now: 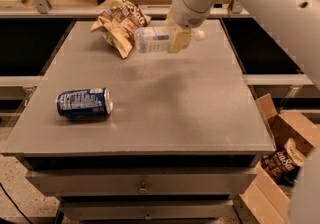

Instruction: Move blue plastic bottle near brown chip bag

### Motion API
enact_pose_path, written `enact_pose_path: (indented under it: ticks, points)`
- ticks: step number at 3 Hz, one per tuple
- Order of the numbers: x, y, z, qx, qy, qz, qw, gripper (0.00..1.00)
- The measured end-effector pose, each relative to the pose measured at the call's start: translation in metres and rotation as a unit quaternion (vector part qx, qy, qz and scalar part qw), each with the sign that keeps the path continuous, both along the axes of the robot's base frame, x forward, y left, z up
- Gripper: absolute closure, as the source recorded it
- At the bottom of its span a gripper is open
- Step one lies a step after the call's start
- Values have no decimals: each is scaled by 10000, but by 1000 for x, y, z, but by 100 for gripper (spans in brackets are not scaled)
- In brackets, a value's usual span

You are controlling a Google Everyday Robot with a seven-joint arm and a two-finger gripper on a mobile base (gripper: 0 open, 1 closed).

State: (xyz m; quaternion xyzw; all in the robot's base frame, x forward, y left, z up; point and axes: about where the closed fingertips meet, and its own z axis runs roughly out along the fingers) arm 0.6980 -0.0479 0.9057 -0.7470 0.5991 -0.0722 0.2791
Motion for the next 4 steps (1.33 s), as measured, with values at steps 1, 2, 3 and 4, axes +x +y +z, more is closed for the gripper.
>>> enact_pose_path:
  ticks: [1, 2, 3, 4]
  points:
    - [32, 19, -14, -93, -181, 185, 9996, 84]
    - [52, 39, -37, -244, -354, 334, 9985, 61]
    - [55, 60, -54, -385, -567, 513, 9963, 36]
    - [49, 73, -66, -536, -647, 683, 9941, 14]
